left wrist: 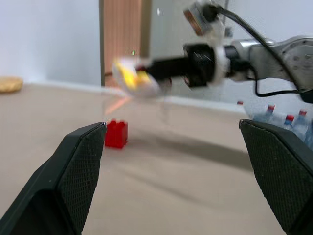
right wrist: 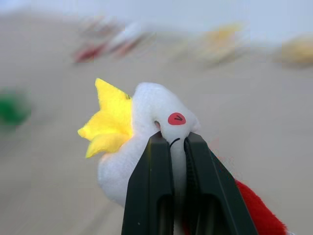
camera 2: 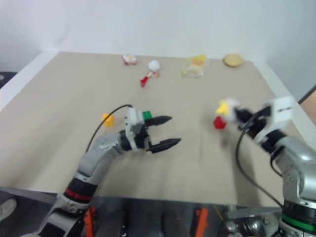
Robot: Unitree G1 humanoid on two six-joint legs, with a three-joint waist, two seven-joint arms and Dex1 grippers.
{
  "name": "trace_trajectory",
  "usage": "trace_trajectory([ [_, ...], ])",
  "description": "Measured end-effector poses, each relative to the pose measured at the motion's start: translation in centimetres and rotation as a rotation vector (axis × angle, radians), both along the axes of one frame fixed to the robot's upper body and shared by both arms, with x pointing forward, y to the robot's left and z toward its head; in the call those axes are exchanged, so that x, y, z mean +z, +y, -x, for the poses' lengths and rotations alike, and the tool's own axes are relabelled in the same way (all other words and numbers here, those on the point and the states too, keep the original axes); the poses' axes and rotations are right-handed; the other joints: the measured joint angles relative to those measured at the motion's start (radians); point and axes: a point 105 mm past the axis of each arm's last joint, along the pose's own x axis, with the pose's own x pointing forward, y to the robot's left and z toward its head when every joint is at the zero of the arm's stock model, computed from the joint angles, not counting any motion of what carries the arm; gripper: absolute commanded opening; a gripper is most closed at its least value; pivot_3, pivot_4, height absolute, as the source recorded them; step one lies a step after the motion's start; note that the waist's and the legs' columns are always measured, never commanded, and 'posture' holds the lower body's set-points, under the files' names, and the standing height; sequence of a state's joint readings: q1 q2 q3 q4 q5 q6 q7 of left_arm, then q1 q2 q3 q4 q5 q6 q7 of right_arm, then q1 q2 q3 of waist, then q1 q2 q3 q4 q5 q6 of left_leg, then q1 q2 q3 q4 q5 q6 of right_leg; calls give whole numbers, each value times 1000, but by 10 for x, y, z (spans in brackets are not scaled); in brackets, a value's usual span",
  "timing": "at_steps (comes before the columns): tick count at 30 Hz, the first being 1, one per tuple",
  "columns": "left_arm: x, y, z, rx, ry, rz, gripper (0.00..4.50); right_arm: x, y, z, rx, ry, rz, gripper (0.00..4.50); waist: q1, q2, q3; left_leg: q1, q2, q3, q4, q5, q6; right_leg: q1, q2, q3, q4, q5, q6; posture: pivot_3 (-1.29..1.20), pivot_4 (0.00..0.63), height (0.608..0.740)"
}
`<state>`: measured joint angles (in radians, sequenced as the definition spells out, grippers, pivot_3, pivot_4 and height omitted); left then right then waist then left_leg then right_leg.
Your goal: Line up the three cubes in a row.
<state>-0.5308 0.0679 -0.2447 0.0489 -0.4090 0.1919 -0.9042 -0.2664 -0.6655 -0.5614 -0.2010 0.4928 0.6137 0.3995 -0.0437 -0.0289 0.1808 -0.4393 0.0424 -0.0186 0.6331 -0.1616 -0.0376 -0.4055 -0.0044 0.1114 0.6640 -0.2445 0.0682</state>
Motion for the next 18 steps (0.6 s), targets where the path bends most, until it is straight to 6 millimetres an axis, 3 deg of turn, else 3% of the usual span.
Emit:
trace_trajectory([
  [3, 1, -14, -5, -14, -3, 7, 4500, -8, -35, 1, -235, 20, -18, 20, -1, 0, 0, 0, 0, 1, -2, 0, 0, -1, 0, 1, 0, -1, 0, 0, 150, 740],
  [5, 3, -31, -6, -36, -22, 12, 4500, -26, -70, 5, -447, 88, -51, 20, 0, 1, 0, 0, -3, 0, -2, 0, 0, -1, -2, 1, 0, -1, 0, 0, 150, 740],
  [8, 4, -47, -4, -61, -49, 17, 4500, -54, -97, 14, -611, 186, -100, 20, -2, 2, -1, 1, -4, 1, -6, 0, 0, -1, -3, 4, 0, -2, 1, 0, 150, 740],
  [13, 2, -61, 1, -83, -63, 16, 4500, -79, -116, 24, -719, 269, -141, 1754, -6, 8, -3, 4, -6, 1, -12, 1, 3, -2, -2, 7, 0, -2, 2, 0, 150, 740],
  [18, 2, -61, 1, -78, -70, 19, 4500, -78, -120, 26, -732, 262, -151, 3566, -5, 9, -4, 4, -7, 0, -12, 1, 4, -2, -3, 7, 0, -3, 1, 0, 150, 740],
])
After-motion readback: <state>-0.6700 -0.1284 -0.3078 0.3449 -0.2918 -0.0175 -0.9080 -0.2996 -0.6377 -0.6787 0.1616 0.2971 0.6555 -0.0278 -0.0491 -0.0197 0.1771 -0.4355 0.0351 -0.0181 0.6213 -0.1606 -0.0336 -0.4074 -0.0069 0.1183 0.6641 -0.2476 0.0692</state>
